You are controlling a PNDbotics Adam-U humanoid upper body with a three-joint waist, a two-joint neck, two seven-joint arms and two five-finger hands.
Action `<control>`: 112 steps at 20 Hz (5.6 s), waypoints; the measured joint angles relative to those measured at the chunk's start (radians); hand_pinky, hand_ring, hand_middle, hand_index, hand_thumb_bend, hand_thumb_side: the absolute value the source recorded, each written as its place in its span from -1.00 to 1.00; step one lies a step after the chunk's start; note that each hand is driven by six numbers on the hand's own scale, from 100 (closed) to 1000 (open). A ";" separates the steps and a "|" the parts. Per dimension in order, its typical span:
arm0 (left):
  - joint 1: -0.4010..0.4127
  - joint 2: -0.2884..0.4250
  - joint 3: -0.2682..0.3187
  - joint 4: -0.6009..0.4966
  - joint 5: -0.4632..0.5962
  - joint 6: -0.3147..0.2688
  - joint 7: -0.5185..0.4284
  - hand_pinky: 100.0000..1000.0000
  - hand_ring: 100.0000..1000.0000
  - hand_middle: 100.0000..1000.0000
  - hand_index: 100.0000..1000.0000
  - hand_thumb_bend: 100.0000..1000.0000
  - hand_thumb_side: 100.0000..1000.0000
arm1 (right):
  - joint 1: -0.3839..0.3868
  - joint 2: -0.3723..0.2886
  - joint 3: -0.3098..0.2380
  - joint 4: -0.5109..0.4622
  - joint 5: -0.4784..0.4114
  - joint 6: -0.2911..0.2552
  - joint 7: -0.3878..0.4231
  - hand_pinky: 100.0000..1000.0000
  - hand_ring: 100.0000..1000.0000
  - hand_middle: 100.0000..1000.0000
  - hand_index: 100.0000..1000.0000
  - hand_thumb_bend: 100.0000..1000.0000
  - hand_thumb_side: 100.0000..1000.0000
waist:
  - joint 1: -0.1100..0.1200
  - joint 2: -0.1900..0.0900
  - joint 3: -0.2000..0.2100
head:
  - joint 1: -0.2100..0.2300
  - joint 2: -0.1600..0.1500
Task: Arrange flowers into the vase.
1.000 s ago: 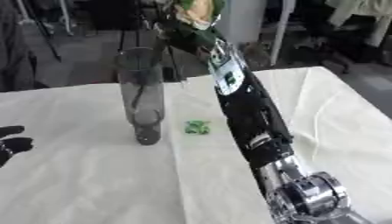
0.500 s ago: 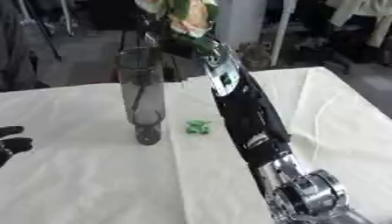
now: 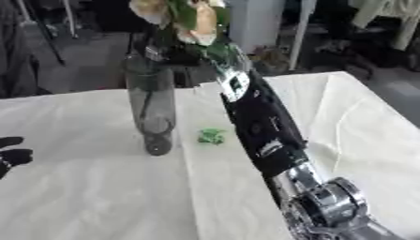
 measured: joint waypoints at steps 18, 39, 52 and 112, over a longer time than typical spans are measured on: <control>0.000 0.000 0.000 0.000 0.000 0.000 0.000 0.48 0.39 0.45 0.54 0.62 0.96 | 0.009 -0.001 -0.007 0.017 -0.015 0.003 0.102 0.97 0.89 0.58 0.86 0.03 0.78 | -0.001 0.000 0.000 | 0.000 0.000; 0.000 0.000 0.000 0.000 0.000 0.000 0.000 0.48 0.39 0.45 0.54 0.62 0.96 | 0.018 -0.010 -0.019 0.018 -0.034 0.007 0.139 1.00 0.94 0.75 0.90 0.00 0.77 | -0.001 0.000 -0.002 | 0.001 0.000; 0.000 0.000 0.000 0.000 0.000 0.000 0.000 0.48 0.39 0.45 0.54 0.62 0.96 | 0.018 -0.010 -0.019 0.017 -0.049 -0.006 0.130 1.00 0.95 0.84 0.90 -0.01 0.76 | 0.000 0.000 -0.003 | 0.001 0.000; 0.010 0.006 0.018 0.000 -0.005 -0.005 0.014 0.48 0.38 0.44 0.54 0.62 0.96 | 0.248 -0.239 -0.111 -0.138 -0.256 0.068 0.109 0.96 0.83 0.60 0.84 -0.12 0.52 | 0.003 0.000 -0.023 | 0.037 -0.001</control>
